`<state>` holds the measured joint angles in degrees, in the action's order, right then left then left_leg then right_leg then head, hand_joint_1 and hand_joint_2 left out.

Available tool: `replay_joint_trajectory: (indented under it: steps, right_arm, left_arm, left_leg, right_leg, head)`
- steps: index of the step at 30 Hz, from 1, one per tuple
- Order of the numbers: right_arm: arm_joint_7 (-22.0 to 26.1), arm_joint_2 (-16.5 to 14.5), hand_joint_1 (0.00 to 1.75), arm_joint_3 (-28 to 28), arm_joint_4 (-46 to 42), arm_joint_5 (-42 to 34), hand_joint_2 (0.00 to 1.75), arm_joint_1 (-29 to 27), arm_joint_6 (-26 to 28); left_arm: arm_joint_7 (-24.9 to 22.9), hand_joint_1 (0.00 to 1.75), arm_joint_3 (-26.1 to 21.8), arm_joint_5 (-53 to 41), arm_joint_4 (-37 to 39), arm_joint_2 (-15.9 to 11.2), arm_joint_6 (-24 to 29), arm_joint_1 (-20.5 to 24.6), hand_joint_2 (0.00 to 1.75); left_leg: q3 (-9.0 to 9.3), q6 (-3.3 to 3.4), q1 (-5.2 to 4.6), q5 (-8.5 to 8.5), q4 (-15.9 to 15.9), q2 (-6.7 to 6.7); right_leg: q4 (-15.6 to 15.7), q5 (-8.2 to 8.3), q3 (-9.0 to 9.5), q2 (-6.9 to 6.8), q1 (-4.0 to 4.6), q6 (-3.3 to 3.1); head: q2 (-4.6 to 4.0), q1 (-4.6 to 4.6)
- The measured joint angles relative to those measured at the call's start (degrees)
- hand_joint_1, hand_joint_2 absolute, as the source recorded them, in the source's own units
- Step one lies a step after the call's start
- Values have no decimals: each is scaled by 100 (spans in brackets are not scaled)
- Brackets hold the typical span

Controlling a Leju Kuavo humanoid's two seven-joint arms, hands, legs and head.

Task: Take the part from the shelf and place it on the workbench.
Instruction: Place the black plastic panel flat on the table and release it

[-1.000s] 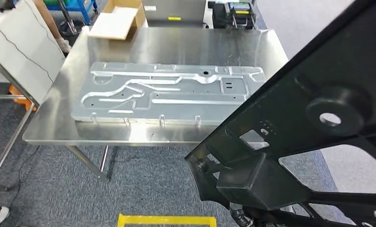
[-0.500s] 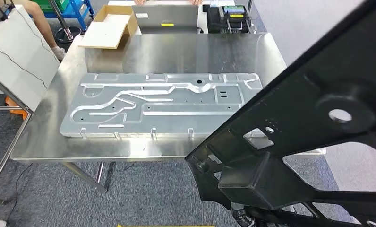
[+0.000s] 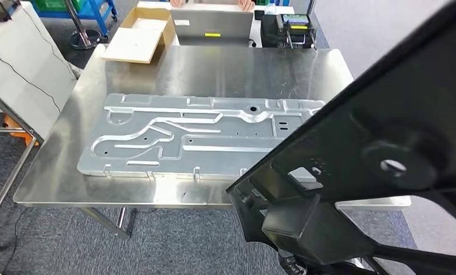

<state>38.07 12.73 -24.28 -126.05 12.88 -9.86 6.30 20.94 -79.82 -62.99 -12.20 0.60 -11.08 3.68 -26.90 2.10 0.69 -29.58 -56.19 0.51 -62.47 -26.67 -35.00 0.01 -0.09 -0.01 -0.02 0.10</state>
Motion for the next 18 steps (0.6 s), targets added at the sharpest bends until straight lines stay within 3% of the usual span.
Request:
replay_joint_trajectory:
  steps: [1,3,6,7,9,10,11,12,13,15,17,18]
  right_arm:
    - [-2,1,175,-1,-4,20,175,3,17]
    - [-60,20,175,-1,-14,57,175,39,131]
    - [-428,197,175,193,81,-272,175,482,207]
    - [-601,284,175,379,187,-399,175,773,133]
    - [-999,455,175,884,570,-318,175,1444,-41]
    - [-1198,530,175,1126,819,-98,175,1786,-83]
    - [-1386,606,175,1330,1103,225,175,2115,-88]
    - [-1531,670,175,1464,1379,566,175,2427,-68]
    - [-1660,730,175,1549,1647,925,175,2708,-33]
    - [-1903,820,175,1570,2167,1663,175,3234,29]
    - [-2138,865,175,1417,2724,2423,175,3773,58]
    - [-2241,874,175,1284,3029,2764,175,4043,58]
  left_arm:
    - [1,0,0,1,0,4,-3,4,175]
    - [9,0,-1,-19,0,12,-18,8,175]
    - [29,0,14,-147,0,-4,-85,30,175]
    - [37,0,30,-195,0,-12,-108,58,175]
    - [50,0,61,-262,0,-22,-146,118,175]
    - [52,0,72,-290,0,-26,-160,133,175]
    - [50,0,81,-316,0,-28,-170,137,175]
    - [44,0,95,-341,0,-29,-175,136,175]
    - [39,0,110,-363,0,-31,-178,137,175]
    - [28,0,155,-411,0,-39,-189,143,175]
    - [16,0,201,-468,0,-52,-208,156,175]
    - [4,0,222,-497,0,-57,-217,163,175]
  left_leg:
    - [35,-28,-1,-36,14,2]
    - [96,-104,-13,-42,19,-4]
    - [92,-192,-27,-123,-194,-24]
    - [-14,-205,-19,-278,-410,-26]
    - [-417,-239,-5,-652,-1093,-27]
    - [-641,-265,0,-769,-1416,-27]
    - [-800,-291,5,-765,-1578,-28]
    - [-868,-312,9,-635,-1540,-29]
    - [-840,-320,14,-388,-1294,-31]
    - [-675,-292,12,142,-578,-48]
    - [-614,-210,-18,352,-180,-71]
    - [-633,-166,-34,344,-160,-75]
  right_leg:
    - [270,44,83,2,33,-53]
    - [433,-49,139,22,72,-133]
    - [579,93,271,51,23,-205]
    - [589,111,297,55,4,-216]
    - [587,99,302,58,-2,-232]
    - [581,91,300,60,-2,-233]
    - [575,76,306,61,-3,-227]
    - [566,57,319,62,-6,-215]
    - [556,32,343,59,-10,-197]
    - [540,-22,399,40,-15,-154]
    - [520,-49,386,27,-11,-100]
    - [516,-50,364,27,-9,-71]
  head:
    - [0,2]
    - [0,1]
    - [0,0]
    - [0,-1]
    - [0,-2]
    - [0,-3]
    - [0,-2]
    - [0,-2]
    - [0,-2]
    - [0,-1]
    - [0,-1]
    - [0,-1]
